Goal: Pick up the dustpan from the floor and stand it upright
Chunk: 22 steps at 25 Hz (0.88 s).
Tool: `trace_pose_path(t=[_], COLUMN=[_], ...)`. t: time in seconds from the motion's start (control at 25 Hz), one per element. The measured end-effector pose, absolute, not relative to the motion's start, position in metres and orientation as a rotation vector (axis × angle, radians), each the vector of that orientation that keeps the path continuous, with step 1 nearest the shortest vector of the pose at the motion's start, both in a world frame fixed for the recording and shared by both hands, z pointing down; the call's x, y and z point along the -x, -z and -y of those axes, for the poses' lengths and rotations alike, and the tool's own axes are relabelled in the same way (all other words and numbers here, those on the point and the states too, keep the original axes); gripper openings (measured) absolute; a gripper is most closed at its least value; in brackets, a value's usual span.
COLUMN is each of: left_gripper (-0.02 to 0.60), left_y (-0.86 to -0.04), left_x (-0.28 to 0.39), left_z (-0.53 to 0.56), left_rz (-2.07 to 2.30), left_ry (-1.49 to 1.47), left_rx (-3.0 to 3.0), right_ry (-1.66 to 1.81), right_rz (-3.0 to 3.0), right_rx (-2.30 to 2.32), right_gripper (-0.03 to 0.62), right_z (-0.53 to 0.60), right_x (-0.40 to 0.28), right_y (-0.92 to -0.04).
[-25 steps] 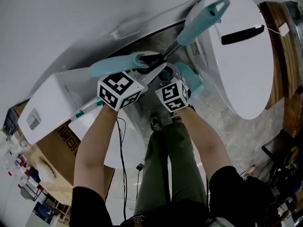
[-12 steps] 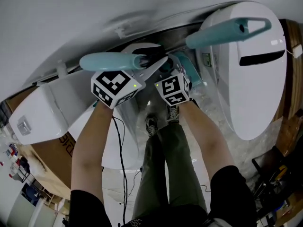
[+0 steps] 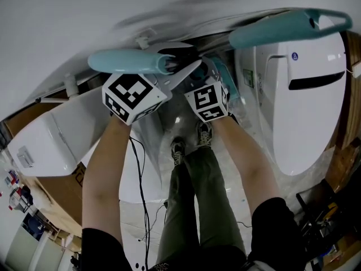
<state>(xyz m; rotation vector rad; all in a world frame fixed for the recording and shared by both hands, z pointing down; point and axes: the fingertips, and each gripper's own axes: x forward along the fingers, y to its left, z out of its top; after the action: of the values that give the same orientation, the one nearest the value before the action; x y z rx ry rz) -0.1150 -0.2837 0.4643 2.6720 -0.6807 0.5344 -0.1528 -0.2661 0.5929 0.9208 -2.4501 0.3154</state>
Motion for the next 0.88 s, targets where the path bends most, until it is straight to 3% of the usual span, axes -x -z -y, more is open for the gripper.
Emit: trace_pose_path(t=[0.52,0.68,0.88], left_gripper=[0.141,0.141,0.143], left_y=[-0.462,-0.463,-0.464], left_x=[0.093,0.084,0.075], left_z=[0.308,0.311,0.309], left_rz=[0.688,0.681,0.660], left_ry=[-0.495,-0.491,-0.498], left_rx=[-2.717,-2.715,-2.721], right_ry=[-0.339,-0.375,-0.418], right_rz=[2.506,2.459,2.414], right_rx=[-0.936,-0.943,-0.971], right_gripper=[0.092,0.137,0.140], right_z=[0.291,0.286,0.265], right_x=[0.139,0.118,0.088], right_y=[-0.589,-0.595,-0.597])
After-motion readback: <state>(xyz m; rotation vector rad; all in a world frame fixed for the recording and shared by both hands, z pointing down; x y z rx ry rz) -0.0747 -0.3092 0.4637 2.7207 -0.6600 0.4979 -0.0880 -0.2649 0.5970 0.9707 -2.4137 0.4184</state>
